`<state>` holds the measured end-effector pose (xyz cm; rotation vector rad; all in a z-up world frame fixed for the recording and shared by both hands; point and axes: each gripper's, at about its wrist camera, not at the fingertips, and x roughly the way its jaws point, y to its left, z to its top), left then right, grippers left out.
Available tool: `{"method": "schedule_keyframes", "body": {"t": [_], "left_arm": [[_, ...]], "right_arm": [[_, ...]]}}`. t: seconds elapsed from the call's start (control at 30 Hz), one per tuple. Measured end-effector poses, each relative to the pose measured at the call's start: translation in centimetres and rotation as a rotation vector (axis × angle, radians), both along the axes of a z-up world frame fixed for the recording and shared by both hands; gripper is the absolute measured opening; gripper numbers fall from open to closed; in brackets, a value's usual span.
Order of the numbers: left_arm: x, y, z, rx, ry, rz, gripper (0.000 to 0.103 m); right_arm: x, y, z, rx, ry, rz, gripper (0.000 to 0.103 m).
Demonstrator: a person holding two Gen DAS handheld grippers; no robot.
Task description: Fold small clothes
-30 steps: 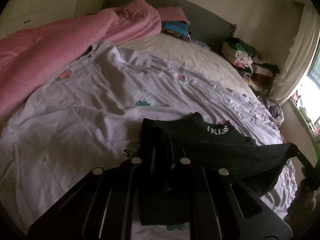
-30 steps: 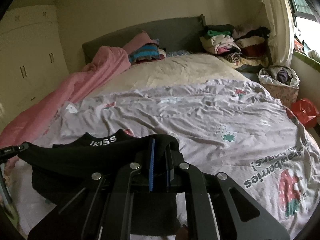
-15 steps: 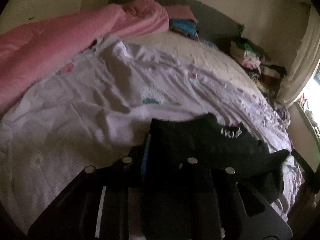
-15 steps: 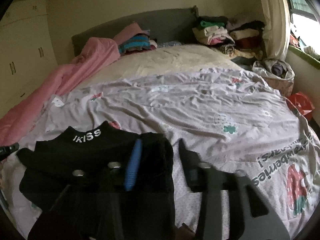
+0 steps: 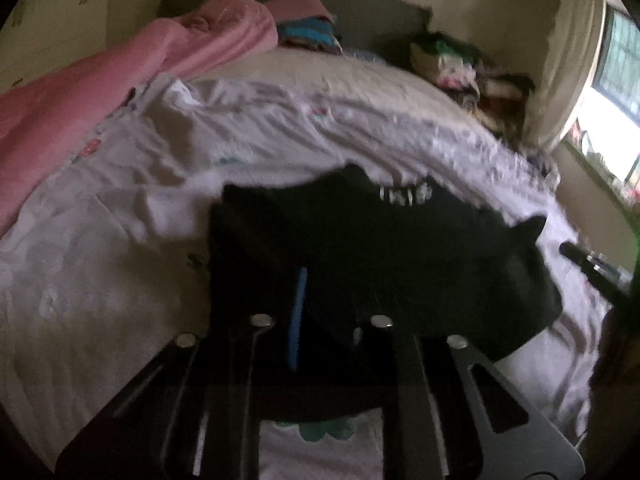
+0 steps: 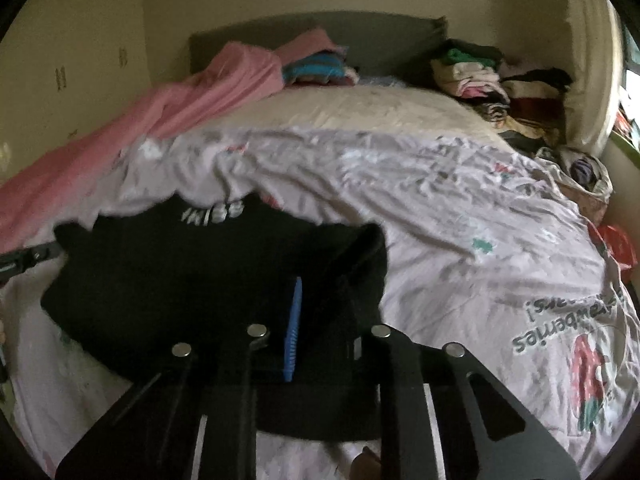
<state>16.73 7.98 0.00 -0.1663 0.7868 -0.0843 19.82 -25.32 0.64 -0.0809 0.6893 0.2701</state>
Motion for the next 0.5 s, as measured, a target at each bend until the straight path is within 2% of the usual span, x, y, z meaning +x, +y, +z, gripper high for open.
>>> {"method": "schedule_keyframes", "body": {"t": [0.03, 0.2, 0.37, 0.5], "left_arm": [[0.2, -0.4, -0.9, 0.029, 0.020, 0.006, 0.008], [0.8, 0.1, -3.1, 0.066, 0.053, 0.052, 0.008], [2.6, 0.7, -3.5, 0.101, 0.069, 0.082, 0.008], [4.5, 0.6, -3.7, 0.118, 0.078, 0.098, 0.008]], "right_arm": [[0.0, 0.4, -0.6, -0.013, 0.014, 0.010, 0.016], [0.8, 1.4, -2.9, -0.058, 0.073, 0.025, 0.015], [3.5, 1.9, -5.6, -0.104, 0.133, 0.002, 0.013], [5.4, 2.7, -5.8, -0.122, 0.128, 0.009, 0.012]]}}
